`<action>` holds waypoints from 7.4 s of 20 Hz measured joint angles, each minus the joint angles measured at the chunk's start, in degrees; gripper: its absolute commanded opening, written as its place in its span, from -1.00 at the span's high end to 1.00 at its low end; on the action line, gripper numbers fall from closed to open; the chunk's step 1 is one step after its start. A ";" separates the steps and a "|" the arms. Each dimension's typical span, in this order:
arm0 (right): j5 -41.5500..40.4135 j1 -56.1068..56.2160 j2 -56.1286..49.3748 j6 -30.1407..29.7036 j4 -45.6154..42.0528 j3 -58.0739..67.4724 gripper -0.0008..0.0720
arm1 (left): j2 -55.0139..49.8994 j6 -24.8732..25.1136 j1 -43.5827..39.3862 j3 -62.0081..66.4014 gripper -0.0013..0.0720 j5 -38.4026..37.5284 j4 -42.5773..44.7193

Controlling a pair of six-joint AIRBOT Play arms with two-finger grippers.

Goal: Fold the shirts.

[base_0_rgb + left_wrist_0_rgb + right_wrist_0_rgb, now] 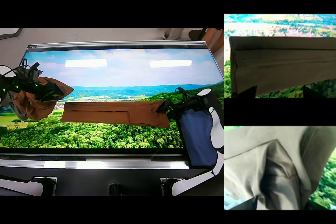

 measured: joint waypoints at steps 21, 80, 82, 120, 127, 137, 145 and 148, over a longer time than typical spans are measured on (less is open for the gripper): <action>5.11 12.39 25.66 18.40 -2.86 -0.04 0.88 | -7.80 1.77 -31.87 -8.07 0.89 21.07 -12.55; -19.58 24.76 12.57 21.55 9.73 -23.45 0.88 | 28.61 8.92 -2.78 -9.90 0.89 21.53 -10.73; -20.81 25.29 12.87 19.78 11.08 -22.34 0.88 | 28.61 8.90 -2.78 -9.90 0.89 21.55 -10.78; 23.04 -28.37 28.74 35.39 -27.74 16.31 0.88 | 28.48 11.80 -2.78 -9.90 0.89 19.34 -10.78; 21.86 -28.37 34.58 32.02 -42.01 -6.60 0.88 | 28.48 12.04 -2.78 -9.90 0.89 18.99 -10.78; 10.10 -28.39 36.22 27.21 -45.77 -12.68 -0.75 | 28.48 11.41 -2.80 -8.92 0.89 18.97 -10.80; -8.02 -7.30 35.26 21.55 -30.42 9.57 -0.73 | 25.33 -0.15 -11.50 0.76 -0.25 24.04 19.52; -5.11 7.65 31.34 24.09 -31.30 8.44 -0.73 | 21.86 -6.34 -14.29 -2.73 -1.00 13.31 31.10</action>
